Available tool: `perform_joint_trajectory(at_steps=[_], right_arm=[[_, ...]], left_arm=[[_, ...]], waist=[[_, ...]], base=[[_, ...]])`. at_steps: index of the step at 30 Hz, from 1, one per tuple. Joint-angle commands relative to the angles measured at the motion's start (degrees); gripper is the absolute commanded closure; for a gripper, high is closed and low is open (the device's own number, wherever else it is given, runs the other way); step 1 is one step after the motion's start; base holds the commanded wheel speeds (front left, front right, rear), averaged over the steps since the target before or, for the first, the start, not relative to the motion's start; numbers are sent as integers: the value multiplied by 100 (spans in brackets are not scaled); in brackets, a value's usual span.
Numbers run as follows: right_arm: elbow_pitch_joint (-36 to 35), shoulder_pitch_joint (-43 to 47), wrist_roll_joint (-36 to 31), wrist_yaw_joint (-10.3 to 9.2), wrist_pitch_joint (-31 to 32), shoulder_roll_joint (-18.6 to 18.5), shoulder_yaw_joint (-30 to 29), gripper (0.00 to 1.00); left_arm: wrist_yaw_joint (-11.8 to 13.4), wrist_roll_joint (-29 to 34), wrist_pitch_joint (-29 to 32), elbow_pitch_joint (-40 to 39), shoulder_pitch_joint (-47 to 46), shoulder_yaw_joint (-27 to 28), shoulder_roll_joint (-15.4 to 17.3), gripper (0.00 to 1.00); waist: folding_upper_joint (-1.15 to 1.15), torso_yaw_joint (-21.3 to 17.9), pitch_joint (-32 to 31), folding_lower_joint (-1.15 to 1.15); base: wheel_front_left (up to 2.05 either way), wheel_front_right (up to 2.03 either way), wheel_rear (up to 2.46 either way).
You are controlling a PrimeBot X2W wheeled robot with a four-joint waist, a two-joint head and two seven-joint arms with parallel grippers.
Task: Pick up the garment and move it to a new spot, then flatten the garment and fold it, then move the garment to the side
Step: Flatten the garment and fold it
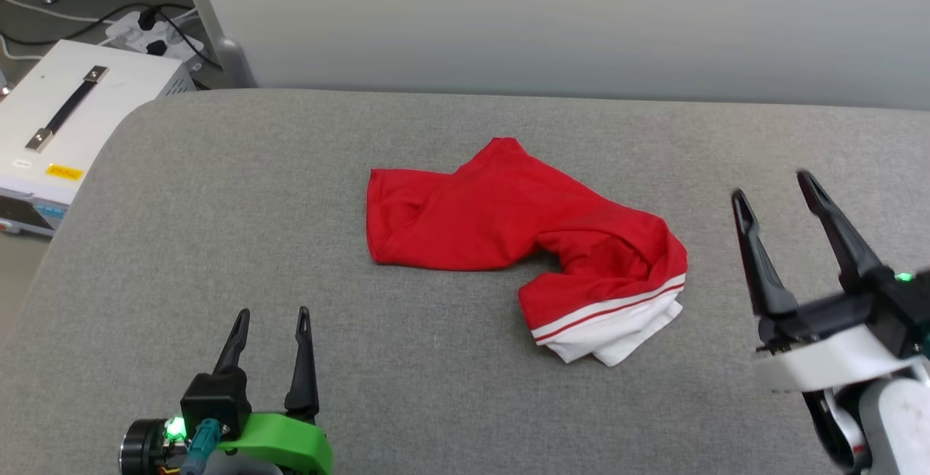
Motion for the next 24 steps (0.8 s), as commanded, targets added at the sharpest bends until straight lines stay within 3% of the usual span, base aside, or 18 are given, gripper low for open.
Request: perform_joint_trajectory(at_steps=[1, 4, 10, 18, 24], right_arm=[[18, -265, 75, -3, -25, -234, 244, 0], [150, -744, 351, -3, -25, -780, 891, 0], [660, -1761, 1289, -3, 130, -2036, 2823, 0], [529, -2926, 2797, -3, 1723, -3097, 5172, 0], [425, -3530, 3472, -3, 3004, -3489, 6070, 0]], left_arm=[[-38, 62, -32, 20, -131, 21, -46, 0], [-62, 94, -32, 37, -181, 57, -65, 0], [-92, 106, -33, 96, -238, 108, -112, 0], [-99, 93, -33, 93, -378, 66, -163, 0], [-72, 59, -33, 80, -569, 27, -179, 0]], waist=[[0, 42, 107, 0], [0, 58, 179, 0], [0, 78, 274, 0], [0, 177, 545, 0], [0, 346, 918, 0]], base=[[0, 0, 0], [0, 0, 0], [0, 0, 0], [0, 0, 0], [0, 0, 0]])
